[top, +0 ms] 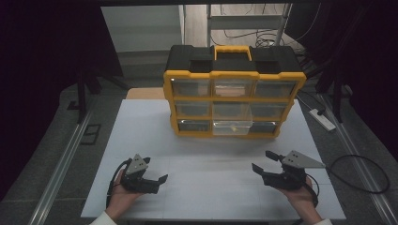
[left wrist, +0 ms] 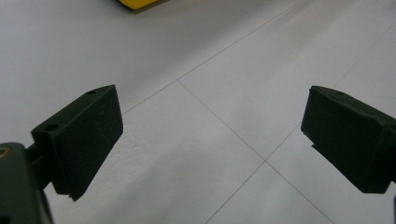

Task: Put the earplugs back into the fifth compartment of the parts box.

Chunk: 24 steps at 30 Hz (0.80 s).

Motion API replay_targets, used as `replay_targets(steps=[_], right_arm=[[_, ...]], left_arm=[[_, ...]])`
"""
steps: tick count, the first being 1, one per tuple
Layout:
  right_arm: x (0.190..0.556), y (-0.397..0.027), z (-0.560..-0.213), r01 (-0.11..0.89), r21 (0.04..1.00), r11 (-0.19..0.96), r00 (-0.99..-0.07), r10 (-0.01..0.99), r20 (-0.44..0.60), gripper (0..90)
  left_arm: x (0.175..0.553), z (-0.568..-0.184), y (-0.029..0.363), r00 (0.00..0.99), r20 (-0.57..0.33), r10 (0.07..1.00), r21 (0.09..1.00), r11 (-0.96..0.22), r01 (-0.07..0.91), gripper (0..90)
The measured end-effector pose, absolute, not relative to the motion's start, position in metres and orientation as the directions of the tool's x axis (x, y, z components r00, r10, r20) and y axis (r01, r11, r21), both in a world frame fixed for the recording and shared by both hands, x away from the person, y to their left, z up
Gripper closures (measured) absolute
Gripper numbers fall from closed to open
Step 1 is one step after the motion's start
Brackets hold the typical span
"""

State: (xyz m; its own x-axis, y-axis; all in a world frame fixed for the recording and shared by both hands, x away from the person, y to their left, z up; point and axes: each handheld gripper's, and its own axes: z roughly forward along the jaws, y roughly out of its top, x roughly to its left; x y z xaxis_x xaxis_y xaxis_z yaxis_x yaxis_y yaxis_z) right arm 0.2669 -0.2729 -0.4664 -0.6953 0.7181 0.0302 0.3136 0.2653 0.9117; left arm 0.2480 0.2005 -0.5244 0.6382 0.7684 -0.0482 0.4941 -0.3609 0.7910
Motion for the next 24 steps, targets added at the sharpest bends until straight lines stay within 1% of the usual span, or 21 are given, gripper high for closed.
replay_targets(steps=[3, 5, 9, 24], right_arm=[[0.264, -0.284, -0.480, 0.335, 0.907, 0.255, -0.675, 0.737, 0.043, 26.7], [0.263, -0.292, -0.493, 0.366, 0.900, 0.236, -0.657, 0.751, 0.071, 26.2], [0.266, -0.296, -0.502, 0.398, 0.887, 0.234, -0.644, 0.760, 0.088, 25.1], [0.267, -0.296, -0.504, 0.390, 0.888, 0.244, -0.640, 0.765, 0.071, 23.9]], left_arm=[[0.248, -0.524, 0.201, 0.635, -0.052, 0.770, 0.795, -0.353, 0.494, 5.2], [0.248, -0.524, 0.201, 0.635, -0.051, 0.771, 0.797, -0.352, 0.491, 5.2], [0.247, -0.523, 0.201, 0.637, -0.049, 0.769, 0.802, -0.350, 0.485, 5.2], [0.246, -0.522, 0.201, 0.642, -0.049, 0.765, 0.809, -0.347, 0.475, 5.4]])
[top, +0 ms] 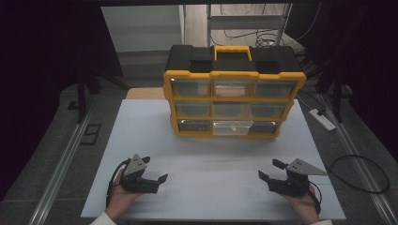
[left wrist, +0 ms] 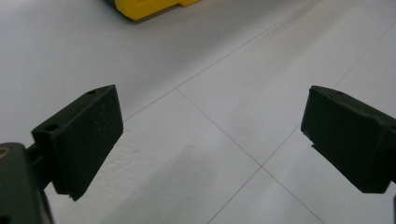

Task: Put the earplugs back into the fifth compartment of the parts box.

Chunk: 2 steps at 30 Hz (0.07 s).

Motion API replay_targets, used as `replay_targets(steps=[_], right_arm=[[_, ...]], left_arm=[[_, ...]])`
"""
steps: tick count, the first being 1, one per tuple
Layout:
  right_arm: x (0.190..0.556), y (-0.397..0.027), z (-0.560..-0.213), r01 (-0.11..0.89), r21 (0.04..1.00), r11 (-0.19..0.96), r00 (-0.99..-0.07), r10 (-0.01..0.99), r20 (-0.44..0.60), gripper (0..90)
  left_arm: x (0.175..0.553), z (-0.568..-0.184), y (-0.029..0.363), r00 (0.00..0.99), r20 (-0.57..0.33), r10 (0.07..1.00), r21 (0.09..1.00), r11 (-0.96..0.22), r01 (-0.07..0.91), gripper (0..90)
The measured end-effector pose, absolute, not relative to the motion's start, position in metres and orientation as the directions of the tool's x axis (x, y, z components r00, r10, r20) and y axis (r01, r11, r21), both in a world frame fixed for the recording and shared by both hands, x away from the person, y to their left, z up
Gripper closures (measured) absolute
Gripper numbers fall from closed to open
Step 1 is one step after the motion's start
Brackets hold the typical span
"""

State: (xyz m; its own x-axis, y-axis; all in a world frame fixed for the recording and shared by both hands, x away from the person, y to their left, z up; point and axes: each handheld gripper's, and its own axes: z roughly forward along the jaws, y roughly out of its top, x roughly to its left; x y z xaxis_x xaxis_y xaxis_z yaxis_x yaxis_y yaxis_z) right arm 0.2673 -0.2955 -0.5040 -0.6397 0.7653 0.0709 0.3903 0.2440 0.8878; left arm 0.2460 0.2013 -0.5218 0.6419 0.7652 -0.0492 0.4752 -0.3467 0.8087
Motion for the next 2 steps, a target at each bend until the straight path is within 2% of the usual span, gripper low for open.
replay_targets(steps=[2], right_arm=[[0.2673, -0.2955, -0.5040, 0.388, 0.888, 0.246, -0.640, 0.765, 0.068, 23.9]], left_arm=[[0.2461, -0.5222, 0.2007, 0.642, -0.051, 0.765, 0.807, -0.347, 0.478, 5.4]])
